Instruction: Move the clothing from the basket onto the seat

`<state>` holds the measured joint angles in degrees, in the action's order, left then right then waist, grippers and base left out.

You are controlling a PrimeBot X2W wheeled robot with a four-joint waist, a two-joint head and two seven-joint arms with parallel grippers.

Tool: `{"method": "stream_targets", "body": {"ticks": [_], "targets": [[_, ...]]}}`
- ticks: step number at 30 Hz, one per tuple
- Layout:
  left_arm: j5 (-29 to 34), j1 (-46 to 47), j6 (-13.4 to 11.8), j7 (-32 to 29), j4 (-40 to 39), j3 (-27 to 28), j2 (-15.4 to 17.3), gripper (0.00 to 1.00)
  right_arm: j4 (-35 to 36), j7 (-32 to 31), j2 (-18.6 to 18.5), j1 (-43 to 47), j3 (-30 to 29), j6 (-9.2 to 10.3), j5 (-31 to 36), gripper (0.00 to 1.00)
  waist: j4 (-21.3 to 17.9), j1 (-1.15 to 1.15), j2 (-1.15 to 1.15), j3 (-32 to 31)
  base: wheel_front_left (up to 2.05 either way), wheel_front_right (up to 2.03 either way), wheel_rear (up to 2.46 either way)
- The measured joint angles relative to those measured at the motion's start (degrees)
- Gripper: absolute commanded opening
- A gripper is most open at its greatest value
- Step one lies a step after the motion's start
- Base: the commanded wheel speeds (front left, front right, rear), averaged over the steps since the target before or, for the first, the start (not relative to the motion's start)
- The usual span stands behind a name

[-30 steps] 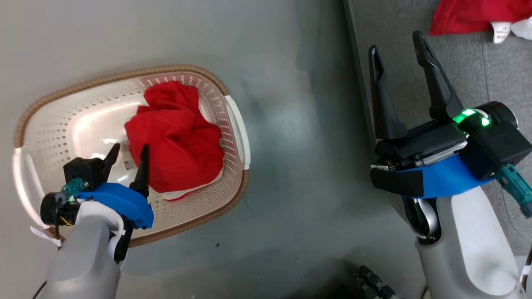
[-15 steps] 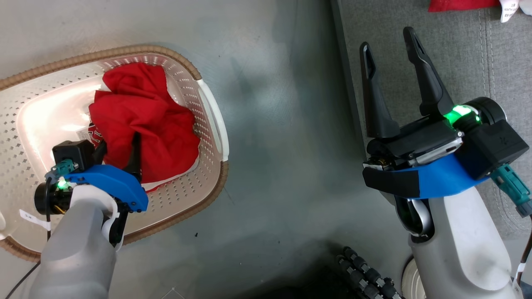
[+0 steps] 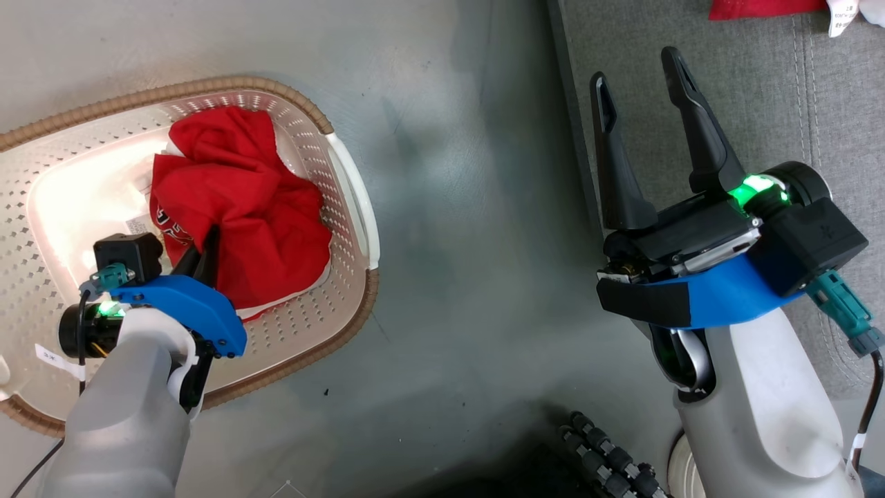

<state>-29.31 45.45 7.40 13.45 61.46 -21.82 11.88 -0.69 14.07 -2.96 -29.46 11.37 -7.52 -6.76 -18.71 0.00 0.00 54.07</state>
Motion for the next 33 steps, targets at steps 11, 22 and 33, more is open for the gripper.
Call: {"method": "stream_targets", "body": {"ticks": [11,22,33], "targets": [[-3.04,-0.19,0.0,0.76,1.14,-3.24,-0.65,0.0,-1.93,0.14,0.0,-0.33,0.25,0.01,0.01,1.0,1.08,0.0,0.0,-3.07,0.0,0.0,0.0],[-4.93,-5.13,0.0,1.36,0.14,-9.01,-3.67,0.0,-5.21,-0.48,0.04,1.61,0.23,0.0,1.41,1.0,3.96,0.0,0.0,-14.32,0.0,0.0,0.0],[-6.25,-9.71,0.0,1.54,-4.55,-16.95,-4.5,0.0,-8.14,-4.07,0.08,7.82,0.43,0.01,2.74,1.0,7.26,-0.02,0.0,-30.29,0.0,0.0,0.0]]}}
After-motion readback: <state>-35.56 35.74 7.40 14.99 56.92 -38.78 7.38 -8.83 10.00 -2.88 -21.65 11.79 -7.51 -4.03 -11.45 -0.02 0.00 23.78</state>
